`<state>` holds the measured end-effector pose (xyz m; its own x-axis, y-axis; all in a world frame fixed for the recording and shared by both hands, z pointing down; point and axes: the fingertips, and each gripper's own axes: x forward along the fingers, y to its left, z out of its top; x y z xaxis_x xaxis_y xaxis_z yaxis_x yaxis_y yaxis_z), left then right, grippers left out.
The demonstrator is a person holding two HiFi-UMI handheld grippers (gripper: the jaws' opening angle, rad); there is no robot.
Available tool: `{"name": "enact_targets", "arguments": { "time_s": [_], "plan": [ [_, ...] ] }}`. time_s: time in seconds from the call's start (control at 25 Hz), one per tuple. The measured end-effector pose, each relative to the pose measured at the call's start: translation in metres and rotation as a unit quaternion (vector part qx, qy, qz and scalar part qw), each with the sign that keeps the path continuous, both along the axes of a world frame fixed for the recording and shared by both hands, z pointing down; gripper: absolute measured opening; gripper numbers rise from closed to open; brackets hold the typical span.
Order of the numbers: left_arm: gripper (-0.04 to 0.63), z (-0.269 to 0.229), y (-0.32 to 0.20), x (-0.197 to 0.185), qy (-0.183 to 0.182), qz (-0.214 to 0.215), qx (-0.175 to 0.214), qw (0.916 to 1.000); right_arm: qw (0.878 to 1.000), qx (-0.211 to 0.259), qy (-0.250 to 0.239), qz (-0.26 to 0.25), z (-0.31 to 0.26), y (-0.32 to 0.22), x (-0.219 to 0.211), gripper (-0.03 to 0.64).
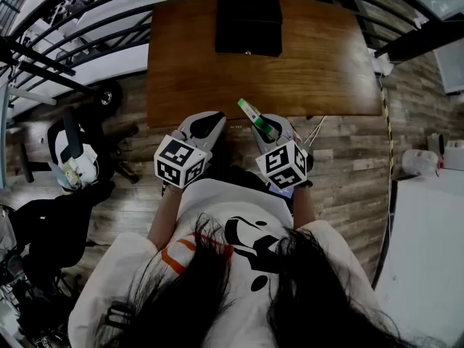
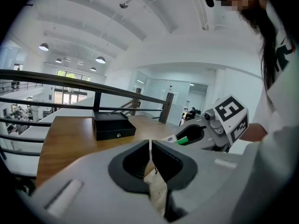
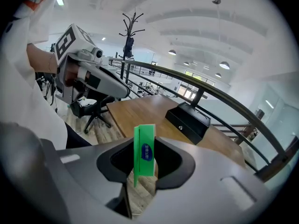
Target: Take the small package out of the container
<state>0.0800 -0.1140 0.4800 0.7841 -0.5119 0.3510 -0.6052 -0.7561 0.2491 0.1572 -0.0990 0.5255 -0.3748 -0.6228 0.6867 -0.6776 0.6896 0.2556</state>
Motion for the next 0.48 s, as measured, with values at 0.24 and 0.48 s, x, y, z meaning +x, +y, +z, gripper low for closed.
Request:
{"name": "enact_targets", "arguments": {
  "time_s": [0.24, 0.48],
  "plan": [
    [0.0, 0.006, 0.034, -0.005, -0.009, -0.004, -0.007, 0.9999, 1.0, -0.002, -0.009, 0.001, 0.005, 0.035, -0.004, 0.123],
    [0.0, 0.005, 0.057, -0.017, -0.028, -0.011, -0.008, 0.9995, 1.0, -0.002, -0.025, -0.007, 0.007, 0.05, -0.016, 0.123]
  ]
}}
